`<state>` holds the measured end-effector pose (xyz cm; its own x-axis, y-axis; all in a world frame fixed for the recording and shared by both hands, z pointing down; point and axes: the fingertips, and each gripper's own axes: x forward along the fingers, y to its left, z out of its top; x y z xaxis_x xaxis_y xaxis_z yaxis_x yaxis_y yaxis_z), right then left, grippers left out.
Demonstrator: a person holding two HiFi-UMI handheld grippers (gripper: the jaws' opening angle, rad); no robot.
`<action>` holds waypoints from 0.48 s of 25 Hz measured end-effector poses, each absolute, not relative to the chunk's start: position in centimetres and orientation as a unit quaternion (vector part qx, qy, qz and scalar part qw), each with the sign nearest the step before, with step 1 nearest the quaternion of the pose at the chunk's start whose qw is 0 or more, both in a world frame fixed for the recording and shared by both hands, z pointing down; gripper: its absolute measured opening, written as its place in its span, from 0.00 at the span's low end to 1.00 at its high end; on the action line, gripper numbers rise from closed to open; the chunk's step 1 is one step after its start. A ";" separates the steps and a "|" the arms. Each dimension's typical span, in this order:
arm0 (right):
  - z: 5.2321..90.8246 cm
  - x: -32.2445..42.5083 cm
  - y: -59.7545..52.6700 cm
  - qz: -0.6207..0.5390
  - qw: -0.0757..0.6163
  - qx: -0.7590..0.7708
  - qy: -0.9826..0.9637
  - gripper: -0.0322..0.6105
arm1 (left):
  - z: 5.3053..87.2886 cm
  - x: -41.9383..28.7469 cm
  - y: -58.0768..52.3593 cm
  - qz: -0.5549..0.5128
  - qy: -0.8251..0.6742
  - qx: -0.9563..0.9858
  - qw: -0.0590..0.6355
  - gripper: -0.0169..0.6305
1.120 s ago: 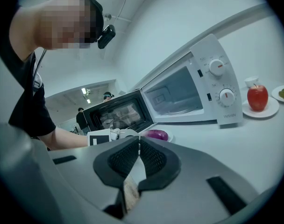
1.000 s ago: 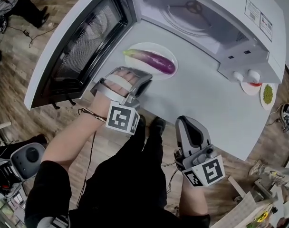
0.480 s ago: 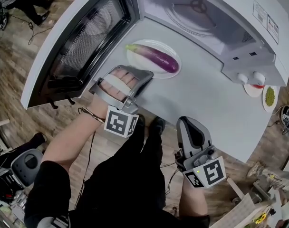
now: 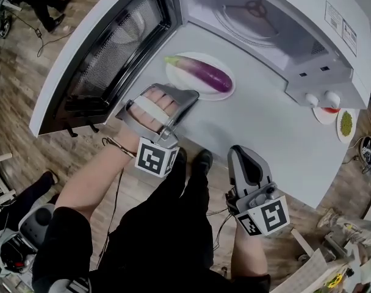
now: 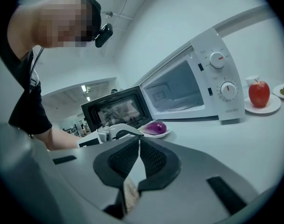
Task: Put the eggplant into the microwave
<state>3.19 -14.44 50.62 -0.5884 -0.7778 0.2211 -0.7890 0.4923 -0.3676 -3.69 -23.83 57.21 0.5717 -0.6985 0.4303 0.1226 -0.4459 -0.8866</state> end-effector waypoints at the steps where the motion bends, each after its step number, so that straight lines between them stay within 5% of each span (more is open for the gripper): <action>1: 50.7 3.2 -14.5 0.219 0.014 0.454 -0.863 0.08 | 57.1 -3.7 -23.8 -0.418 0.196 -0.739 0.491 0.05; 12: 50.5 3.8 -14.1 0.218 0.021 0.458 -0.862 0.08 | 56.0 -3.3 -23.9 -0.403 0.218 -0.719 0.523 0.05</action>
<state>3.76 -14.14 50.54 -0.5801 -0.7798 0.2354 -0.7980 0.4860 -0.3564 -3.30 -23.95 56.00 0.5804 -0.7348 0.3509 0.1073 -0.3582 -0.9275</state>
